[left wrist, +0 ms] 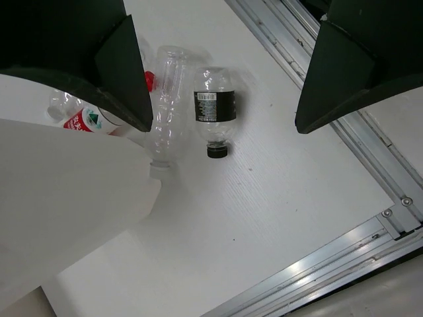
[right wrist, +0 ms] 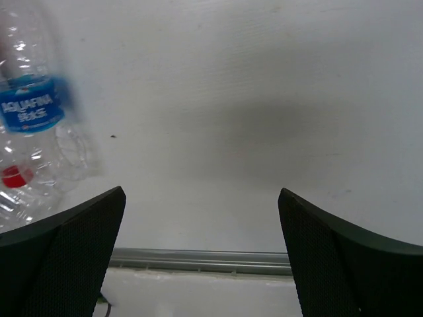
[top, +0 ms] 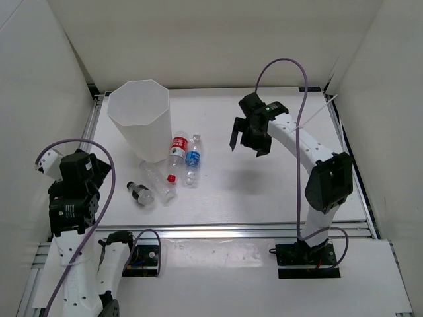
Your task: Put the plastic bottles in the bin
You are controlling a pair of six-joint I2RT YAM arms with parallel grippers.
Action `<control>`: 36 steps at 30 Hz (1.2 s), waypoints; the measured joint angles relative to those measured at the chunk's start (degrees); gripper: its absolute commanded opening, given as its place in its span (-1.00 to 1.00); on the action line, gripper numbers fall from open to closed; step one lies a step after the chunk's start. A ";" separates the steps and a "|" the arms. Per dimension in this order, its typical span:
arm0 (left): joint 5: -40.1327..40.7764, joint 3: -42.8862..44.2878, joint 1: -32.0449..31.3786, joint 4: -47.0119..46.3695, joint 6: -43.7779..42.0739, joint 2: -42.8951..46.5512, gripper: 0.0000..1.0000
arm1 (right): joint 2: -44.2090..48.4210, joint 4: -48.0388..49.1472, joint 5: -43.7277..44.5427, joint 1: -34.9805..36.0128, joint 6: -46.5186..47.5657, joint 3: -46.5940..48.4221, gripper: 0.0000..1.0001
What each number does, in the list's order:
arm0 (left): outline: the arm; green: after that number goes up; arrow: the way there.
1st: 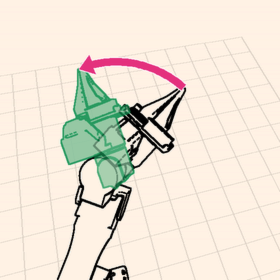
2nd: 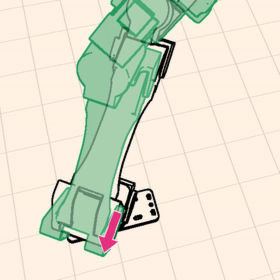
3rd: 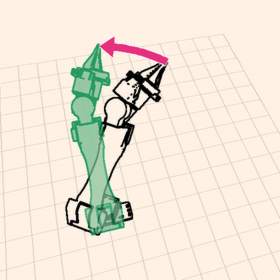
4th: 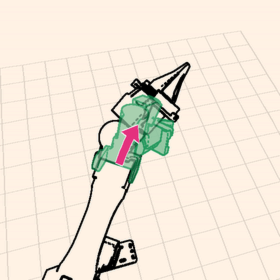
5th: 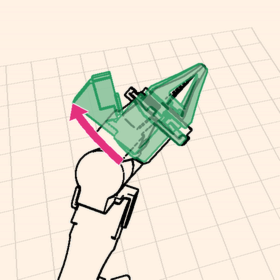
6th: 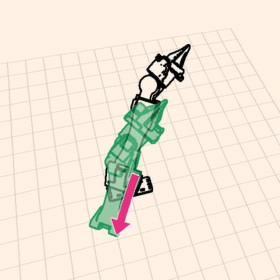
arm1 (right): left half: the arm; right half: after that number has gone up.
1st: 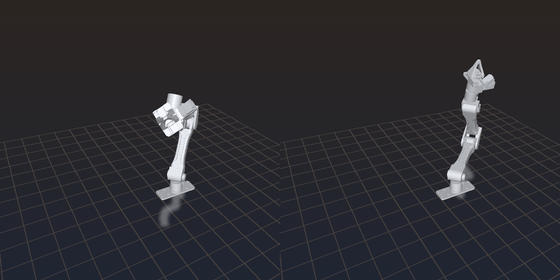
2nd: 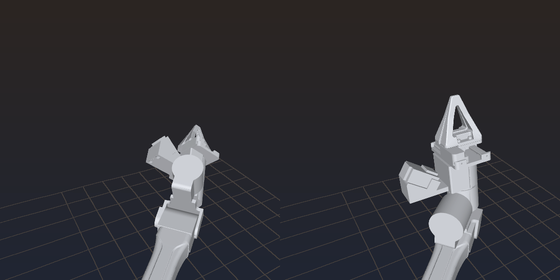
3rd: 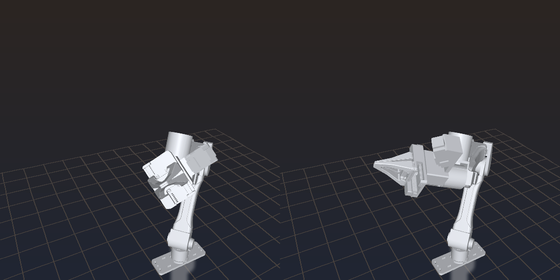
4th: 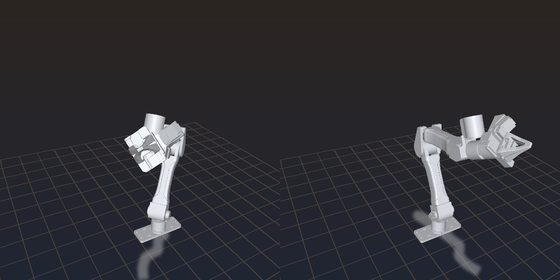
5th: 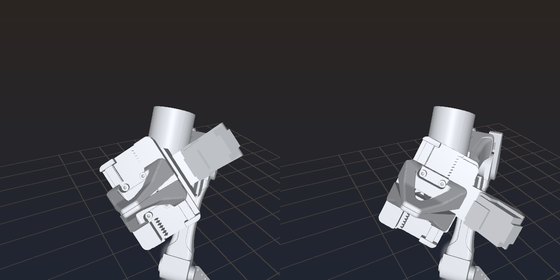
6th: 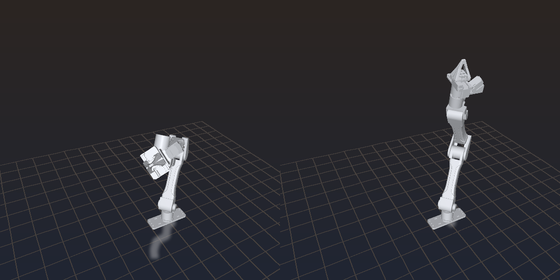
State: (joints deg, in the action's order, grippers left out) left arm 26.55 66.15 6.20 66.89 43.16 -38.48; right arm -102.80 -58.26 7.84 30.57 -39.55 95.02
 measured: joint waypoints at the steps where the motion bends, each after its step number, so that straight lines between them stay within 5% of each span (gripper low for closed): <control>1: -0.02 -0.04 0.00 -0.13 -0.33 -0.35 1.00 | -0.92 0.07 -1.49 0.22 0.66 1.05 1.00; 11: -0.61 -0.24 0.00 -1.42 -3.43 -4.92 1.00 | -6.21 8.92 -15.74 -0.92 3.39 4.74 1.00; 21: -1.64 -1.88 0.00 -1.22 -4.98 -3.13 1.00 | -22.86 17.05 -30.14 -2.60 4.44 8.55 1.00; 36: -3.74 -3.43 0.00 0.22 -5.42 -3.91 1.00 | -34.53 24.26 -43.30 3.45 3.80 21.46 1.00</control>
State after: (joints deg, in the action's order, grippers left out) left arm 22.81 62.72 6.20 67.11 37.74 -42.39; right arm -137.34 -34.00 -35.46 34.02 -35.75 116.49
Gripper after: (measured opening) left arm 1.000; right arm 0.998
